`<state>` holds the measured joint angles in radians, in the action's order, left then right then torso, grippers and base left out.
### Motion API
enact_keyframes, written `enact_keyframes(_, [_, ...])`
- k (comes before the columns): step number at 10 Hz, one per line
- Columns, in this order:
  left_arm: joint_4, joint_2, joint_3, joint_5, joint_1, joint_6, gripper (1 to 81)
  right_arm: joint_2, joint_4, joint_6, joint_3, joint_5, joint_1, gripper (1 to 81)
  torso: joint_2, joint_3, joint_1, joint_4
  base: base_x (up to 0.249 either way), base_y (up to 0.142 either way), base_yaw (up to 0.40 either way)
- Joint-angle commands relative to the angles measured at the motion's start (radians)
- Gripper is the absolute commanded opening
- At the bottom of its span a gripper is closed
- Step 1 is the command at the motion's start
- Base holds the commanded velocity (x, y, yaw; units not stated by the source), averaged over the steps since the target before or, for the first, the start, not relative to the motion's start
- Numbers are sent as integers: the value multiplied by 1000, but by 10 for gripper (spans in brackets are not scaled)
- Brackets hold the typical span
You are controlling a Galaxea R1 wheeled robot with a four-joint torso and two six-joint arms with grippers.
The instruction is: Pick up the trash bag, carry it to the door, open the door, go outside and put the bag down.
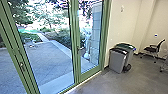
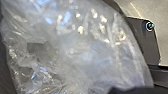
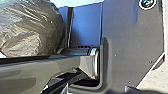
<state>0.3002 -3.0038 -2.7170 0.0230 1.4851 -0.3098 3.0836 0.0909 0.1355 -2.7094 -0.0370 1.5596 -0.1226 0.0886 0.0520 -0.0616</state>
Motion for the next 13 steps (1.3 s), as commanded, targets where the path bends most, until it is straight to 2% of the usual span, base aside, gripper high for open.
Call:
enact_keyframes(1, [-6,2,2,58,-55,-5,10,26,12,-16,14,-69,-40,811,0,0,0,0,159,-81,0])
enact_keyframes(13, [-6,2,2,58,-55,-5,10,28,13,-16,14,-69,-40,811,0,0,0,0,158,-79,0])
